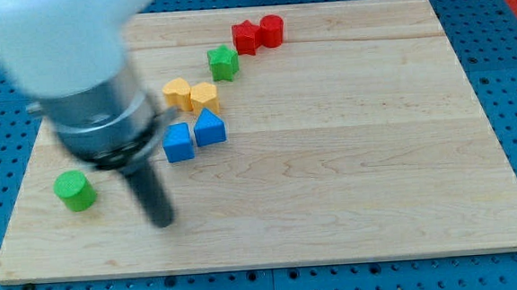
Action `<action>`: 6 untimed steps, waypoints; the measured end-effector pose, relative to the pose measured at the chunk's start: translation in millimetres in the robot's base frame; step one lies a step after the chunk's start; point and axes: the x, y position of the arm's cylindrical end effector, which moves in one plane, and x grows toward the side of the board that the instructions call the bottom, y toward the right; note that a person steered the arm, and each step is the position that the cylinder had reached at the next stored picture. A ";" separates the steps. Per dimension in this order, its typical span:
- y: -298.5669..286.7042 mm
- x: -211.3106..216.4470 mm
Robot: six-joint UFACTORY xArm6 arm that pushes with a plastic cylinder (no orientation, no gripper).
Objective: Push the green star towards the center left
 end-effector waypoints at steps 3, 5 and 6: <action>74.2 -194.3; 63.4 -242.0; 7.8 -246.4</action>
